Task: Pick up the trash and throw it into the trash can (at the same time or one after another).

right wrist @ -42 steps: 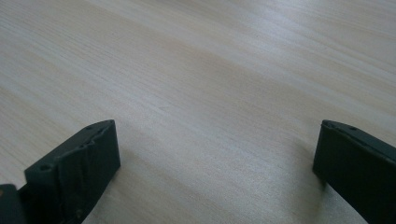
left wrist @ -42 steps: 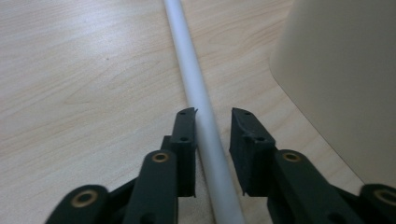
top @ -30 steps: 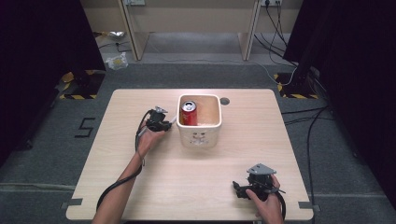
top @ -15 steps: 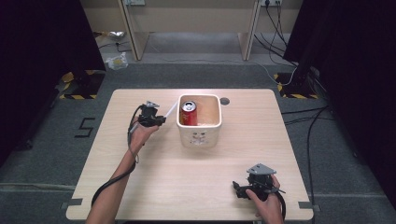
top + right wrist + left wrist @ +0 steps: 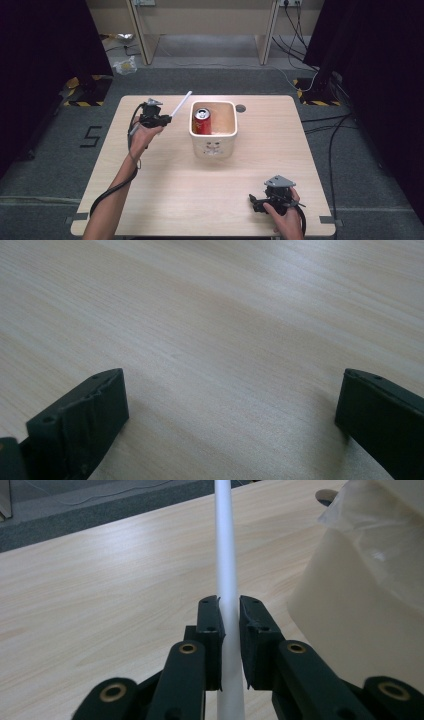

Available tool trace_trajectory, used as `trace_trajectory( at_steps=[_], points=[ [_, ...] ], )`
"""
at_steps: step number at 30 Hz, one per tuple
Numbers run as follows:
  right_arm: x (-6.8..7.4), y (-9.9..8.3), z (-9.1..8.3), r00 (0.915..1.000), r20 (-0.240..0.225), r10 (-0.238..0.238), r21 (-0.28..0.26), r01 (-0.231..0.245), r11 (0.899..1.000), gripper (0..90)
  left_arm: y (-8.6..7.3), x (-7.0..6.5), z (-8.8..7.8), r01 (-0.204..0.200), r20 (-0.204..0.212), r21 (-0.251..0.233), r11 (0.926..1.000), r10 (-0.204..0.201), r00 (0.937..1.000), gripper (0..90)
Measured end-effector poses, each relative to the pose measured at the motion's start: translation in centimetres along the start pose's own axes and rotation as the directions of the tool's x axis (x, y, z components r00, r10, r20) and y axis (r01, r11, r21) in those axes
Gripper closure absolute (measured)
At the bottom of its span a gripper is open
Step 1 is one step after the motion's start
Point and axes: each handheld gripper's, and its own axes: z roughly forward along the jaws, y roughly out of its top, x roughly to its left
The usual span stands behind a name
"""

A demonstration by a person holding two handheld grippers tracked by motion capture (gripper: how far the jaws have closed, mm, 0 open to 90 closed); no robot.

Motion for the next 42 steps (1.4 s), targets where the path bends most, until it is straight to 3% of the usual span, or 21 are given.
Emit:
trace_trajectory(
  at_steps=[7, 17, 22, 33, 42],
  points=[
    [0.0, 0.0, 0.0, 1.0000, 0.000, 0.000, 0.000, 0.000, 1.000, 0.7, 1.5, -0.3, -1.7, -0.020, 0.013, -0.027, 0.9994, 0.020, 0.9997, 79.4],
    [0.0, 0.0, 0.0, 1.0000, 0.000, 0.000, 0.000, 0.000, 1.000, 0.7, 4.0, -2.1, -4.2, -0.073, 0.036, -0.074, 0.9946, 0.076, 0.9964, 79.4],
    [0.0, 0.0, 0.0, 1.0000, 0.000, 0.000, 0.000, 0.000, 1.000, 0.7, 5.3, -3.8, -5.2, -0.084, 0.092, -0.110, 0.9904, 0.095, 0.9912, 79.4],
    [0.0, 0.0, 0.0, 1.0000, -0.001, 0.002, 0.000, -0.002, 1.000, 0.7, 6.8, -6.7, -5.3, -0.113, 0.156, -0.136, 0.9842, 0.134, 0.9787, 79.4],
    [0.0, 0.0, 0.0, 1.0000, 0.000, -0.001, 0.000, 0.001, 1.000, 0.7, 7.4, -9.8, -4.0, -0.154, 0.193, -0.127, 0.9798, 0.177, 0.9651, 79.4]
  ],
)
